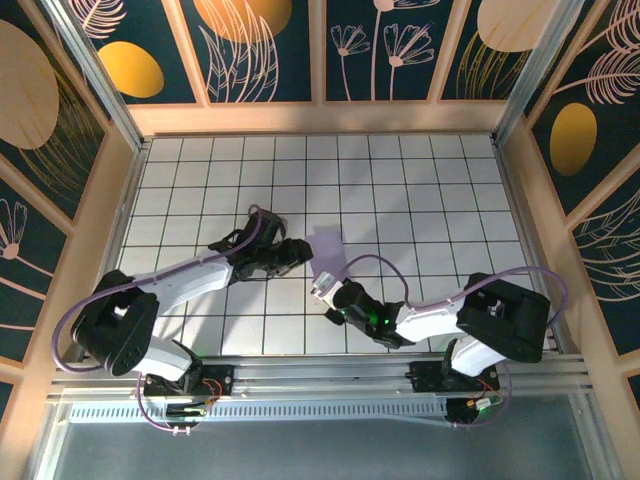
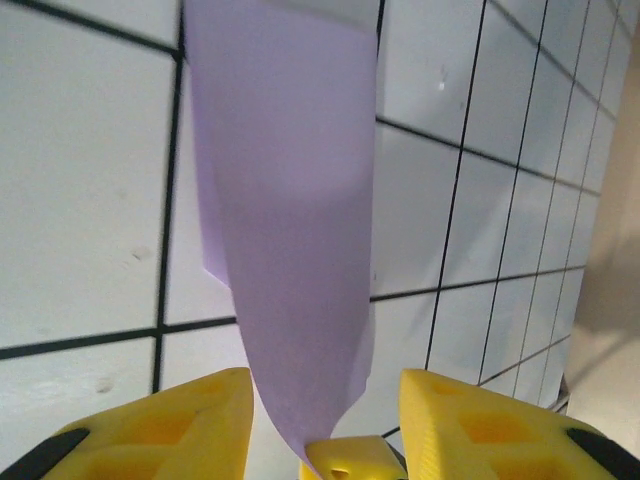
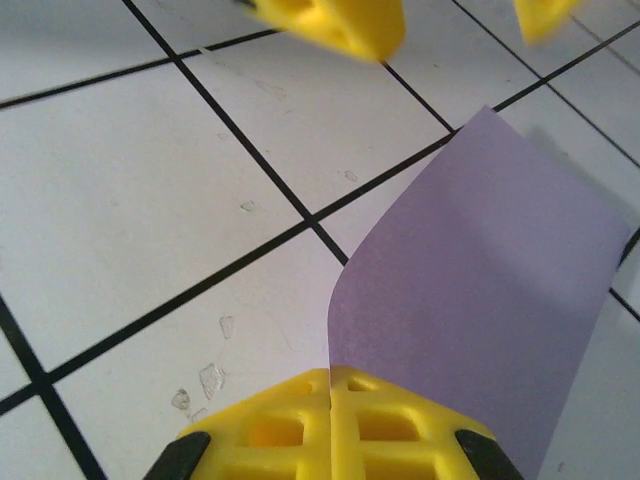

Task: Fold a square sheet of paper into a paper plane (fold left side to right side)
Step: Third fold the triangle at the center of the table.

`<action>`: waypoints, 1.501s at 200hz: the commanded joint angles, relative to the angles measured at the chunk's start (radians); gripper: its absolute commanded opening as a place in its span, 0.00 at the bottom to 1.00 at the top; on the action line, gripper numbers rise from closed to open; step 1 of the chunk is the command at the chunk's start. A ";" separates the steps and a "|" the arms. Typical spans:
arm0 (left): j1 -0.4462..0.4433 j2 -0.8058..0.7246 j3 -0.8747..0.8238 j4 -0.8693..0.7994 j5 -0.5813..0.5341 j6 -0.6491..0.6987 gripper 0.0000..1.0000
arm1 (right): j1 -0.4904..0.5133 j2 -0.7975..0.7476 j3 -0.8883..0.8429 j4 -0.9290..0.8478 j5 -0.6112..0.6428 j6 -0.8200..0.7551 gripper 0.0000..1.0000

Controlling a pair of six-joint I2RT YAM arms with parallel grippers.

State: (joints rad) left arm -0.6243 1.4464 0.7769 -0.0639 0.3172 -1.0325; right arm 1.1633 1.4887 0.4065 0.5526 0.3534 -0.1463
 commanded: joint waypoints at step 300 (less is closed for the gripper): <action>-0.037 0.624 0.449 -0.178 0.022 0.367 0.07 | -0.424 0.030 0.129 -0.288 -0.630 0.439 0.00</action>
State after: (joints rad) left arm -0.6491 2.0216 1.2236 -0.1783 0.3771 -0.6830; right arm 0.7544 1.5074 0.5064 0.3153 -0.3347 0.2722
